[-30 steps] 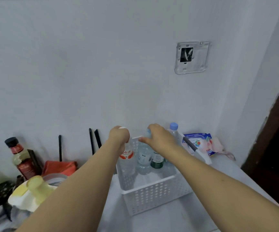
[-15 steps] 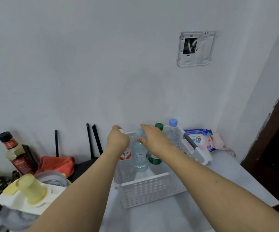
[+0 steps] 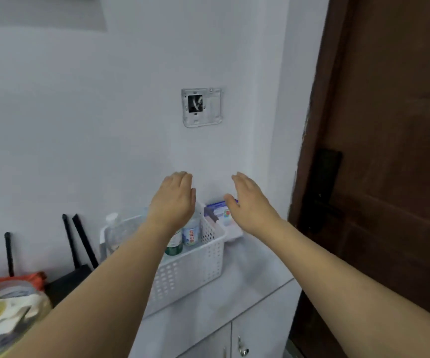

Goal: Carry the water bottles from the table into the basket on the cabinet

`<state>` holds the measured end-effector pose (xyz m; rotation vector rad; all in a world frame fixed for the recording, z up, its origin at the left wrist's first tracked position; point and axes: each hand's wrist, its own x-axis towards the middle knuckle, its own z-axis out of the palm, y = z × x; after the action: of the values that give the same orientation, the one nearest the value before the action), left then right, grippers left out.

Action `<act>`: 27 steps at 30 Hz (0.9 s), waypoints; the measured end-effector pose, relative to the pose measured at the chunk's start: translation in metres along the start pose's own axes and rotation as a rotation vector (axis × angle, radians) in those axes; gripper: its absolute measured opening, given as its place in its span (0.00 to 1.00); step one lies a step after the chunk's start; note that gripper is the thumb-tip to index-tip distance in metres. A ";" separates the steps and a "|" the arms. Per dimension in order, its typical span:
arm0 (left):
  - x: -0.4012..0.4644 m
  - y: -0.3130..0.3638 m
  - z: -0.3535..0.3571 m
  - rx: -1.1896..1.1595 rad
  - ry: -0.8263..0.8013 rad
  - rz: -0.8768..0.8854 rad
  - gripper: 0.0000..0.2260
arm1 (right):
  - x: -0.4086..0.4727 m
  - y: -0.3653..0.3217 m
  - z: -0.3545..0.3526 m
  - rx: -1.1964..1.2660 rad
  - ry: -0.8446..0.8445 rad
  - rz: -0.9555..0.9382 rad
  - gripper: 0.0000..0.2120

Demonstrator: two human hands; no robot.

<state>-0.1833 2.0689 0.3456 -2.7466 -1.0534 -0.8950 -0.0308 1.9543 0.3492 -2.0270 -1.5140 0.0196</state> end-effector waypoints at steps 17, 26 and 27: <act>-0.034 0.366 -0.008 -0.401 0.031 0.611 0.17 | -0.297 0.137 -0.240 -0.336 0.270 0.588 0.28; -0.146 0.579 -0.067 -0.715 0.029 1.008 0.19 | -0.511 0.127 -0.336 -0.499 0.482 0.961 0.27; -0.162 0.598 -0.076 -0.750 0.028 1.057 0.19 | -0.536 0.120 -0.343 -0.516 0.498 1.006 0.27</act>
<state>0.0592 1.4972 0.4043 -3.0645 0.9260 -1.1959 0.0081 1.3102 0.3956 -2.7163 -0.1022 -0.4732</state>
